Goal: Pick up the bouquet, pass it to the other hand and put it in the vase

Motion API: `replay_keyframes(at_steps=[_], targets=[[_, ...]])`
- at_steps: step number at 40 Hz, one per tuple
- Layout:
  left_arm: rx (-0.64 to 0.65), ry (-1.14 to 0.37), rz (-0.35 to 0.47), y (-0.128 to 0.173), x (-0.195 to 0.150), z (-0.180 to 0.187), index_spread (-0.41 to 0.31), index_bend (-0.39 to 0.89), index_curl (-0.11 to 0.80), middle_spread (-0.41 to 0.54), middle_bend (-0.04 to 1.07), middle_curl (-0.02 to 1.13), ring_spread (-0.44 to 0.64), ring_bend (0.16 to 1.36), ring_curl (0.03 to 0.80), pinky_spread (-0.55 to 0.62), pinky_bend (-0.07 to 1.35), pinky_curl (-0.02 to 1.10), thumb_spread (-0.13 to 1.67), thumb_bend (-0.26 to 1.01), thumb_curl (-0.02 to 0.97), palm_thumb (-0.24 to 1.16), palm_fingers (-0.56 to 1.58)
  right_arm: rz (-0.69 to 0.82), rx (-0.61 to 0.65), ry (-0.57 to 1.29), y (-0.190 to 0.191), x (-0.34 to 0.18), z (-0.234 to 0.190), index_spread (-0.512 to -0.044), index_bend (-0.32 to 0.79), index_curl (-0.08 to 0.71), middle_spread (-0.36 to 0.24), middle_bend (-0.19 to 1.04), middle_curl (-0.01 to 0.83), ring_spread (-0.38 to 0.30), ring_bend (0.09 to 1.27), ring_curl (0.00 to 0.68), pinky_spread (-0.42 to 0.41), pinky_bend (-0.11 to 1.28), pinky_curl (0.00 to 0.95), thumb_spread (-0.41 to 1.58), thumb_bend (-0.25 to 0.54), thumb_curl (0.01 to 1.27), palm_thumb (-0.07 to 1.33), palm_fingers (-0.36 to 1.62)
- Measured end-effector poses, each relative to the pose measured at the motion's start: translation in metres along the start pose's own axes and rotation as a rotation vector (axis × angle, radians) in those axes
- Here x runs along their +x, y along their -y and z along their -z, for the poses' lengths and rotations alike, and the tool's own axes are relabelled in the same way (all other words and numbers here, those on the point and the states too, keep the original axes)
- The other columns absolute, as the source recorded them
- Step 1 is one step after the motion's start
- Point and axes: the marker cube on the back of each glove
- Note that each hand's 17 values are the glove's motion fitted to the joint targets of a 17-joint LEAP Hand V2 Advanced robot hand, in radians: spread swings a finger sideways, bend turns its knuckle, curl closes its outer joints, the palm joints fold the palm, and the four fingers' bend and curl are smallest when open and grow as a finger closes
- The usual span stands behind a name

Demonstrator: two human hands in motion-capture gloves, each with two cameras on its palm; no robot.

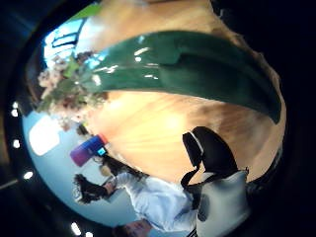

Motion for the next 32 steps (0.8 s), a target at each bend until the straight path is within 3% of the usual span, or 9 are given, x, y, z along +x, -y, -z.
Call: replay_keyframes(at_steps=[5, 9, 12, 16, 18, 21, 23, 27, 32], targets=[[0.006, 0.008, -0.007, 0.006, -0.004, -0.006, -0.077, 0.25, 0.428, 0.134, 0.15, 0.23, 0.29, 0.43, 0.260, 0.42, 0.20, 0.31, 1.15, -0.02, 0.242, 0.23, 0.34, -0.031, 0.049, -0.036, -0.002, -0.001, -0.003, -0.304, 0.16, 0.197, -0.069, 0.34, 0.400, -0.081, 0.49, 0.335, 0.236, 0.59, 0.328, 0.97, -0.001, 0.35, 0.77, 0.58], [0.004, 0.003, -0.010, 0.004, -0.004, -0.004, -0.077, 0.25, 0.431, 0.134, 0.15, 0.23, 0.29, 0.43, 0.262, 0.42, 0.20, 0.31, 1.15, -0.02, 0.243, 0.23, 0.34, 0.083, 0.056, -0.048, -0.005, -0.010, -0.005, -0.297, 0.20, 0.237, -0.084, 0.31, 0.399, -0.124, 0.51, 0.344, 0.143, 0.55, 0.317, 0.96, -0.004, 0.35, 0.82, 0.72], [0.011, 0.007, -0.015, 0.002, -0.003, -0.001, -0.079, 0.25, 0.433, 0.134, 0.15, 0.23, 0.29, 0.43, 0.263, 0.42, 0.20, 0.32, 1.15, -0.02, 0.244, 0.23, 0.34, 0.047, 0.034, -0.096, -0.007, -0.010, -0.006, -0.286, 0.29, 0.281, -0.099, 0.28, 0.396, -0.159, 0.48, 0.339, 0.057, 0.50, 0.303, 0.96, 0.034, 0.37, 0.91, 0.90], [0.012, 0.013, -0.007, 0.005, -0.006, -0.003, -0.080, 0.24, 0.435, 0.134, 0.15, 0.23, 0.29, 0.43, 0.264, 0.42, 0.20, 0.32, 1.15, -0.02, 0.245, 0.23, 0.34, 0.080, 0.066, -0.111, -0.007, -0.013, -0.002, -0.268, 0.36, 0.339, -0.118, 0.21, 0.396, -0.185, 0.42, 0.350, 0.009, 0.47, 0.315, 1.02, 0.075, 0.39, 1.00, 0.88], [0.006, 0.010, -0.005, 0.005, -0.007, -0.003, -0.080, 0.25, 0.437, 0.134, 0.15, 0.23, 0.29, 0.42, 0.265, 0.42, 0.19, 0.32, 1.15, -0.02, 0.246, 0.23, 0.34, 0.114, 0.034, -0.092, -0.011, -0.015, -0.002, -0.256, 0.29, 0.340, -0.130, 0.32, 0.436, -0.198, 0.41, 0.355, -0.031, 0.47, 0.320, 1.04, 0.087, 0.39, 1.02, 1.00], [0.001, 0.007, -0.003, 0.006, -0.007, -0.002, -0.081, 0.25, 0.439, 0.134, 0.15, 0.23, 0.29, 0.42, 0.266, 0.42, 0.19, 0.32, 1.15, -0.02, 0.247, 0.23, 0.34, 0.117, 0.032, -0.063, -0.011, -0.014, -0.002, -0.243, 0.11, 0.306, -0.148, 0.43, 0.468, -0.222, 0.58, 0.394, -0.151, 0.48, 0.325, 1.07, 0.095, 0.40, 1.05, 1.29], [0.004, 0.004, -0.005, 0.008, -0.008, -0.003, -0.081, 0.25, 0.440, 0.134, 0.15, 0.23, 0.29, 0.42, 0.267, 0.42, 0.19, 0.32, 1.15, -0.02, 0.247, 0.23, 0.34, 0.120, 0.090, -0.048, -0.006, -0.015, -0.001, -0.236, 0.09, 0.300, -0.155, 0.48, 0.492, -0.221, 0.69, 0.433, -0.205, 0.52, 0.349, 1.08, 0.098, 0.40, 1.07, 1.40], [-0.010, 0.004, 0.002, 0.008, -0.007, -0.001, -0.082, 0.25, 0.442, 0.134, 0.14, 0.23, 0.29, 0.42, 0.267, 0.42, 0.20, 0.32, 1.15, -0.02, 0.246, 0.22, 0.35, 0.101, 0.252, -0.043, 0.003, -0.015, 0.004, -0.227, 0.19, 0.336, -0.162, 0.59, 0.545, -0.214, 0.81, 0.492, -0.222, 0.62, 0.397, 1.07, 0.014, 0.36, 0.97, 1.52], [-0.049, -0.007, 0.005, 0.008, -0.003, 0.001, -0.082, 0.25, 0.442, 0.130, 0.14, 0.23, 0.29, 0.42, 0.270, 0.42, 0.21, 0.33, 1.15, -0.02, 0.246, 0.22, 0.36, 0.065, 0.646, -0.045, 0.005, -0.018, 0.016, -0.217, 0.35, 0.407, -0.163, 0.71, 0.593, -0.207, 0.87, 0.534, -0.233, 0.63, 0.430, 1.04, -0.049, 0.33, 0.85, 1.55]])
